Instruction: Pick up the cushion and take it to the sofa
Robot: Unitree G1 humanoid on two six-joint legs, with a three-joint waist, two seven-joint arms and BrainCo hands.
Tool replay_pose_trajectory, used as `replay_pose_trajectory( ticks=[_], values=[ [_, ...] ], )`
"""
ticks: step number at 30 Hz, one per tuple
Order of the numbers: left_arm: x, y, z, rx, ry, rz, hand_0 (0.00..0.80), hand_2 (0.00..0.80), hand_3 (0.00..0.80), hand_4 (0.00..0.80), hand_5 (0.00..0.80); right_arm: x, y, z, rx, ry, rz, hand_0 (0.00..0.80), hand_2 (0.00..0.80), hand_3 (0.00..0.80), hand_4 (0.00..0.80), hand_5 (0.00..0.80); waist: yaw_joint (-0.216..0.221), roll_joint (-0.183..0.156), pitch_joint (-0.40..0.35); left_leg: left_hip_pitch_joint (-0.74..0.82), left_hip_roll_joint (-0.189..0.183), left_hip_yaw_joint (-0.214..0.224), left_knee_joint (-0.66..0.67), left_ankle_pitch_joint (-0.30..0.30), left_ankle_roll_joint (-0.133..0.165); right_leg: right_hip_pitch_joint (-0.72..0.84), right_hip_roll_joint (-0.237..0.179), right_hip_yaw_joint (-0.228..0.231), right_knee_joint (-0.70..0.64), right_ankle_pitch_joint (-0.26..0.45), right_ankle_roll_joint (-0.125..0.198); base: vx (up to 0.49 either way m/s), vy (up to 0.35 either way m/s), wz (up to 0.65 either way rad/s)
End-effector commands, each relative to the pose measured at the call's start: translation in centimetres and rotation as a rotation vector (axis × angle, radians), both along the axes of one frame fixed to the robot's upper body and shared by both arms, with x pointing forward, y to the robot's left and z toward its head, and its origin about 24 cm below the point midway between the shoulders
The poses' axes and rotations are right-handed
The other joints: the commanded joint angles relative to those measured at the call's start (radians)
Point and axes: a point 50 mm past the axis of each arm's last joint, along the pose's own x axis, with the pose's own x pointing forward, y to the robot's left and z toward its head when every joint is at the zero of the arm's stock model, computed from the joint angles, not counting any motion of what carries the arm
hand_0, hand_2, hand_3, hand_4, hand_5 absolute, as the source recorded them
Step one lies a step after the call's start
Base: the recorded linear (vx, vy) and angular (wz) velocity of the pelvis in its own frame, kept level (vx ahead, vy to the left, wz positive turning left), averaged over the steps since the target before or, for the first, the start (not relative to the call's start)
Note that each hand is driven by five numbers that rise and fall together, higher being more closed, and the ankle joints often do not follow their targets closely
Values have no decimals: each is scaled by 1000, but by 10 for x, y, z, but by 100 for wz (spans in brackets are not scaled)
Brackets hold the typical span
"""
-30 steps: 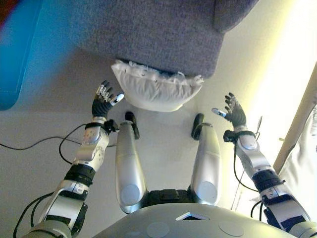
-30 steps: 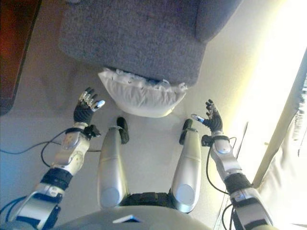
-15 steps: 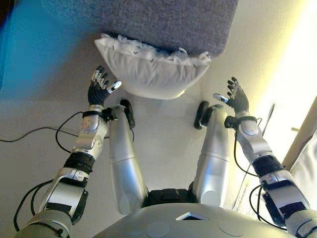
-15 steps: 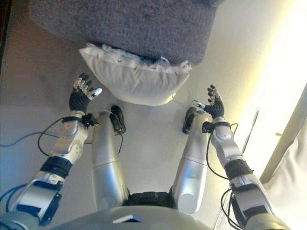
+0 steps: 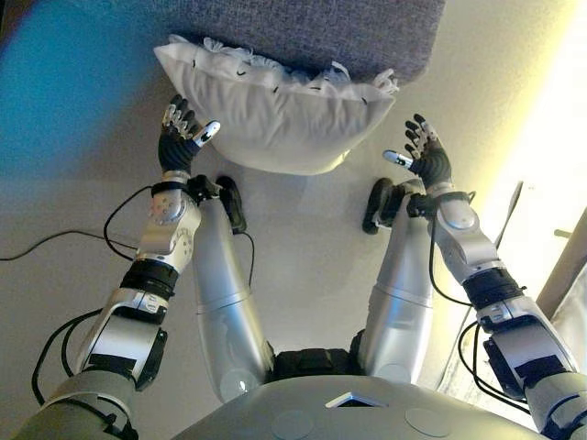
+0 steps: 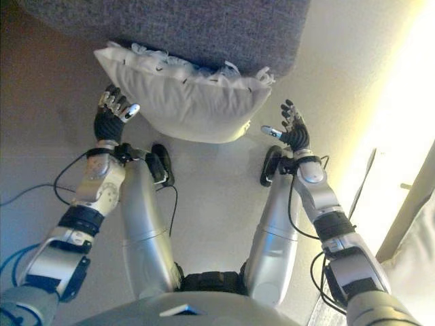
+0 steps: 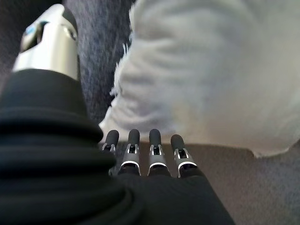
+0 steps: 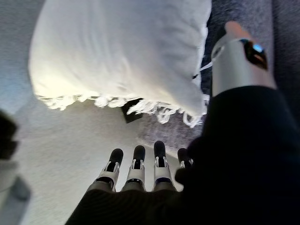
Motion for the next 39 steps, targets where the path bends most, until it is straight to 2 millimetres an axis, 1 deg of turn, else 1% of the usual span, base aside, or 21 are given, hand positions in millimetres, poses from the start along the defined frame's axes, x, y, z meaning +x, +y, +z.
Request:
replay_pose_trajectory(
  ticks=[1,6,10,12,15,17,19,21,23,26,30,34,39],
  values=[
    [5,14,1,4,17,104,0,0,0,0,0,3,1,17,-28,-45,28,0,0,0,0,0,-17,30,-25,-2,24,9,34,-60,21,20,-21,26,-22,36,-2,68,38,0],
    [3,31,3,-26,12,249,0,0,0,0,0,13,5,26,-59,-44,45,0,0,0,0,0,-10,34,-31,5,26,12,48,-58,18,19,-28,34,-10,40,-7,57,39,1],
    [3,36,5,-21,5,330,0,0,0,0,0,21,10,36,-91,-44,72,0,0,0,0,0,0,37,-29,7,24,9,51,-60,13,14,-35,38,-7,40,-10,0,0,0],
    [3,35,4,-22,10,335,0,0,0,0,0,27,14,42,-106,-44,87,0,0,0,0,0,7,38,-28,11,25,9,48,-62,10,18,-39,37,-13,41,-10,6,9,3],
    [8,32,4,29,38,300,0,0,0,0,0,34,18,54,-124,-41,107,0,0,0,0,0,13,39,-25,15,26,12,37,-63,5,21,-44,35,-27,46,-10,2,22,10],
    [13,34,11,76,46,288,0,0,0,0,0,38,18,60,-140,-35,120,0,0,0,0,0,12,39,-23,15,31,15,36,-63,3,22,-47,36,-33,50,-10,2,43,-7],
    [18,38,18,58,49,289,0,0,0,0,0,41,17,66,-161,-40,133,0,0,0,0,0,8,40,-19,13,33,18,35,-63,1,19,-47,39,-37,52,-9,1,66,8],
    [24,44,28,50,56,269,0,0,0,0,0,44,18,74,-188,-55,144,0,0,0,0,0,3,40,-14,9,38,21,38,-64,2,15,-45,42,-38,54,-8,-8,74,21],
    [31,44,40,35,48,198,0,0,0,0,0,47,20,83,-215,-70,149,0,0,0,0,0,-1,43,-9,9,38,27,35,-64,1,15,-45,42,-45,57,-7,-10,72,-15],
    [39,39,56,9,12,80,0,0,0,0,0,50,24,93,-238,-81,162,0,0,0,0,0,-8,53,-1,18,43,42,22,-62,3,25,-47,42,-67,64,-7,2,102,11],
    [46,31,73,-14,-20,5,0,0,0,0,0,54,26,103,-262,-87,170,0,0,0,0,0,-18,73,9,29,46,64,12,-69,9,33,-49,51,-88,69,-8,24,132,0],
    [52,24,80,-11,-15,-71,0,0,0,0,0,56,30,112,-278,-104,183,0,0,0,0,0,-28,88,19,41,44,84,-3,-78,10,42,-47,56,-122,77,-8,12,124,4],
    [54,20,80,7,6,-161,0,0,0,0,0,57,31,122,-306,-132,186,0,0,0,0,0,-42,103,34,59,50,106,-22,-84,9,59,-44,63,-164,93,-5,23,109,-6]
  ],
)
